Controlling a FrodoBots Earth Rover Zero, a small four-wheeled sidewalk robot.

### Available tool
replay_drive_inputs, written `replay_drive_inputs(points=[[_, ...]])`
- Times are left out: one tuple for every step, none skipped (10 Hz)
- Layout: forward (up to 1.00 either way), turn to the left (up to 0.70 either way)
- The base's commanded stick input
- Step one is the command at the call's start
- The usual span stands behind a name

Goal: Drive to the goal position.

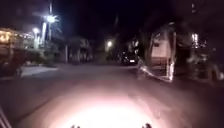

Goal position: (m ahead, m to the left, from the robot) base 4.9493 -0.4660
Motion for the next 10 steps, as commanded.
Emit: replay_drive_inputs(points=[[0.85, 0.00], [0.85, 0.00], [0.85, 0.00], [0.85, 0.00], [0.85, 0.00], [0.85, 0.00], [0.85, 0.00], [0.85, 0.00], [0.85, 0.00], [0.85, 0.00]])
